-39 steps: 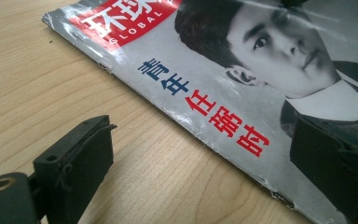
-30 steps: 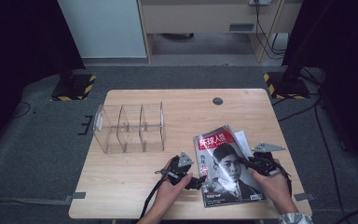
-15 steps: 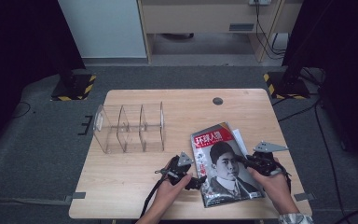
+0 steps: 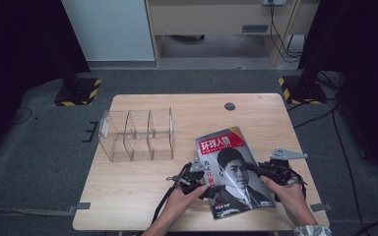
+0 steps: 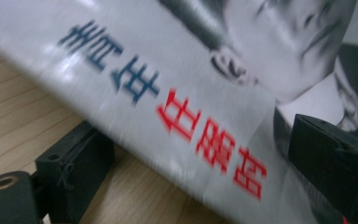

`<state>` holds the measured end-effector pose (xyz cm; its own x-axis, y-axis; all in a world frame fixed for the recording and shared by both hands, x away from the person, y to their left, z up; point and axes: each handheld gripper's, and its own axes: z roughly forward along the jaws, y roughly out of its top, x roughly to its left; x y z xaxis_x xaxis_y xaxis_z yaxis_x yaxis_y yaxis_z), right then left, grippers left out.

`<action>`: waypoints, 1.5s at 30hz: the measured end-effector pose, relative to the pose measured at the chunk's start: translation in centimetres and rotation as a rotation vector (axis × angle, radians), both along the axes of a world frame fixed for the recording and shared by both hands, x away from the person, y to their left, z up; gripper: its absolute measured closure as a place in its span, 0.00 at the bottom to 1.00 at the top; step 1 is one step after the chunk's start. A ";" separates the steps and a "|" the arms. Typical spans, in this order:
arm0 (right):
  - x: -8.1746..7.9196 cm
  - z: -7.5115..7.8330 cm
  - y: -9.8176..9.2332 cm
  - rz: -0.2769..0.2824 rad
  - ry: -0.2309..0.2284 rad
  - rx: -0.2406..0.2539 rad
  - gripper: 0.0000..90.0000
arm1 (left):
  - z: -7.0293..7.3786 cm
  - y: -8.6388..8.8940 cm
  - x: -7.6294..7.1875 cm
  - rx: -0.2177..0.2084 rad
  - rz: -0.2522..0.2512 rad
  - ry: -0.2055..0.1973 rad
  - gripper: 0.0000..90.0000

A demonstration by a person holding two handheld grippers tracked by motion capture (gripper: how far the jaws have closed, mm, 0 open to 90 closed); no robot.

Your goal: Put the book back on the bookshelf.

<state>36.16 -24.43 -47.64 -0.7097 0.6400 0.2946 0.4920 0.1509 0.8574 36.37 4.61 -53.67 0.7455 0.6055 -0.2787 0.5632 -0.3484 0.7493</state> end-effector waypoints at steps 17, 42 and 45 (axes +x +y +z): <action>0.4 -3.5 2.2 0.002 0.085 -0.301 0.87 | 0.1 0.2 -0.3 0.036 0.060 -0.035 0.39; 0.9 -4.2 0.0 -0.147 0.108 -0.422 0.50 | 0.1 0.3 -0.2 0.037 0.062 -0.037 0.41; 1.0 -4.4 0.0 -0.149 0.130 -0.421 0.48 | 0.1 0.3 -0.2 0.036 0.062 -0.036 0.41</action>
<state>37.15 -24.45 -52.08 -0.5754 0.8151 0.0679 0.6344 0.3923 0.6661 36.15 4.89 -53.57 0.7154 0.6599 -0.2297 0.5573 -0.3405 0.7573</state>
